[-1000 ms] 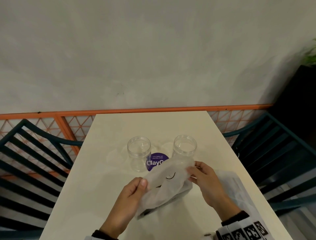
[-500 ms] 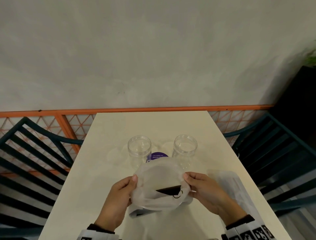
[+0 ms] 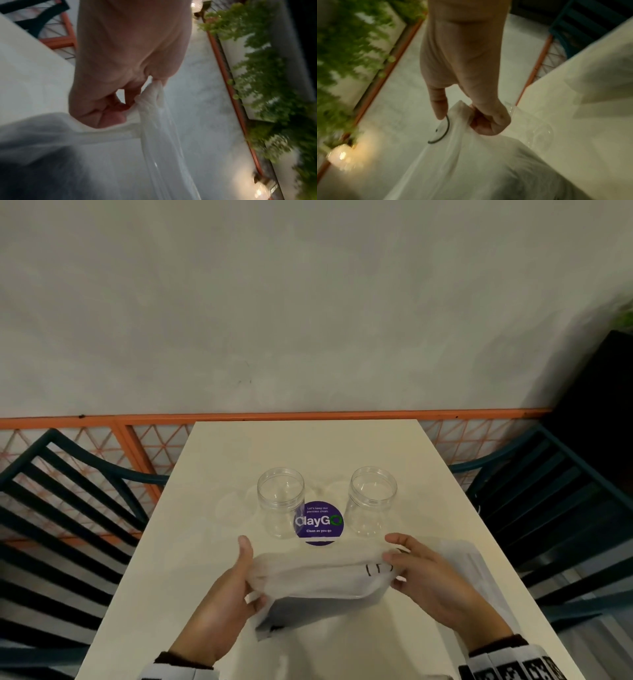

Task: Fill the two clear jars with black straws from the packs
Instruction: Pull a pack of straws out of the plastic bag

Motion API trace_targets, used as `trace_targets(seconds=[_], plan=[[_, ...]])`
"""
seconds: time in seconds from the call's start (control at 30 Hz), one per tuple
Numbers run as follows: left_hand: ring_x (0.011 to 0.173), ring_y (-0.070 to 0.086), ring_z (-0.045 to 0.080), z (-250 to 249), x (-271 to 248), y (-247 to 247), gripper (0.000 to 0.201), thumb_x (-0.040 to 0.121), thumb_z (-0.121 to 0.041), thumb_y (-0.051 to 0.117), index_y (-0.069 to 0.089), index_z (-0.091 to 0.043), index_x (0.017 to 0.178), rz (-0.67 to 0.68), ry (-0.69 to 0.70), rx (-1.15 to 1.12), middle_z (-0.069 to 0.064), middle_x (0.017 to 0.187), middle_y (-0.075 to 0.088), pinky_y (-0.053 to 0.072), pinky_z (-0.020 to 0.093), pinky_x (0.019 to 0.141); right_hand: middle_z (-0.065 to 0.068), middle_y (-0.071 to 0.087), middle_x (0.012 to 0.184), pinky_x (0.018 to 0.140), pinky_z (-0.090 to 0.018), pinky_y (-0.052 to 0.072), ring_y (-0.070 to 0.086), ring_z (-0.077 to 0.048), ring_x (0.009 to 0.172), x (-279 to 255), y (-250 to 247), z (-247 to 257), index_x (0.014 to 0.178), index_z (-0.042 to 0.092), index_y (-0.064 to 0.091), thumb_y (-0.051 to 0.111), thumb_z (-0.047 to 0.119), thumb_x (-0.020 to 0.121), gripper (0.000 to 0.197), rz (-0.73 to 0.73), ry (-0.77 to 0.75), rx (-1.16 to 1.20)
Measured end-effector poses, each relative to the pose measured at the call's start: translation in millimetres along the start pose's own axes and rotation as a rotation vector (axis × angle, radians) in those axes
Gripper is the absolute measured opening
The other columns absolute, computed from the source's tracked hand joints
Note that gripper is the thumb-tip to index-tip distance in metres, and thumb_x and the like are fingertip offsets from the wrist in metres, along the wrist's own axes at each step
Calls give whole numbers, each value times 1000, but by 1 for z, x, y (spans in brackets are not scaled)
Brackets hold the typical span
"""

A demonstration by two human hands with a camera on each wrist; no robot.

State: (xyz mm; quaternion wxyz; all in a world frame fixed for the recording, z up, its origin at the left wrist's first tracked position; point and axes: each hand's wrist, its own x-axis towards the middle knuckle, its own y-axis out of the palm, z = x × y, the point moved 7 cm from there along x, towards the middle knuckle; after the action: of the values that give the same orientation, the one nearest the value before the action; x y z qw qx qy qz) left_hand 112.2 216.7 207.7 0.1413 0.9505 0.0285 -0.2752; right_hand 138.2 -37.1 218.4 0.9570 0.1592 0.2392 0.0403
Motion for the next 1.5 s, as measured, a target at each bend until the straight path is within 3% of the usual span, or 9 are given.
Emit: trace_targets(seconds=[0.13, 0.27, 0.5, 0.6, 0.77, 1.1, 1.27, 1.37, 1.5], plan=[[92, 65, 18, -6, -2, 4, 36, 74, -38, 72, 62, -14, 100, -73, 180, 347, 7, 102, 69, 51, 28, 77, -6, 62, 85, 72, -31, 49, 57, -21, 77, 1, 5, 6, 101, 15, 51, 54, 4, 89, 17, -136, -108, -343], [74, 58, 20, -26, -11, -11, 35, 70, -22, 77, 51, -13, 92, -333, 392, 619, 4, 81, 61, 42, 20, 59, -1, 68, 71, 65, -27, 49, 60, -11, 58, -5, -3, 23, 89, 22, 52, 59, 8, 85, 17, -336, -324, -705], [74, 61, 13, -25, -17, -1, 39, 69, -13, 77, 48, -23, 94, -216, 471, 915, -3, 91, 56, 47, 15, 56, 1, 67, 75, 61, -25, 48, 62, -14, 56, -14, -1, 29, 75, 19, 65, 63, 13, 83, 10, -413, -383, -855], [73, 67, 13, -14, -15, 1, 29, 70, -5, 74, 60, -25, 86, -188, 455, 693, -4, 97, 60, 51, 13, 57, 4, 66, 62, 61, -23, 48, 56, -9, 54, -12, 8, 21, 72, 16, 68, 66, 17, 83, 12, -336, -371, -751], [79, 60, 27, 8, 0, -8, 11, 82, -14, 64, 73, -9, 81, -165, 220, 294, 13, 83, 70, 47, 38, 73, 7, 69, 60, 64, -23, 49, 59, -4, 57, -6, 24, -3, 76, 12, 69, 63, 16, 86, 12, -137, -213, -530], [77, 54, 14, 15, 2, -18, 28, 92, -20, 45, 63, -6, 108, 55, 3, -109, 4, 90, 65, 48, 23, 68, -12, 68, 82, 60, -32, 59, 67, -20, 67, 4, 9, -13, 107, 9, 54, 45, -2, 91, 21, 21, 20, 281], [69, 67, 19, 6, 3, -12, 26, 89, -3, 50, 54, -19, 109, 28, 51, -177, 12, 90, 70, 58, 23, 57, -15, 63, 81, 68, -23, 47, 58, -18, 71, 3, 22, -8, 105, 17, 50, 63, 0, 83, 31, 113, -143, -288], [65, 68, 22, 0, 2, -4, 31, 87, 1, 52, 51, -18, 111, 33, 85, -125, 19, 95, 66, 59, 34, 65, 5, 65, 83, 62, -11, 42, 54, -5, 65, 5, 33, -9, 91, 21, 55, 63, 10, 85, 15, 95, -237, -752], [56, 63, 22, 4, 2, -3, 20, 89, 1, 42, 50, -13, 100, 59, 19, -170, 12, 82, 65, 55, 41, 58, -6, 71, 83, 62, -15, 49, 63, -9, 67, 9, 27, -18, 97, 11, 61, 60, 6, 86, 13, 5, -195, -636]])
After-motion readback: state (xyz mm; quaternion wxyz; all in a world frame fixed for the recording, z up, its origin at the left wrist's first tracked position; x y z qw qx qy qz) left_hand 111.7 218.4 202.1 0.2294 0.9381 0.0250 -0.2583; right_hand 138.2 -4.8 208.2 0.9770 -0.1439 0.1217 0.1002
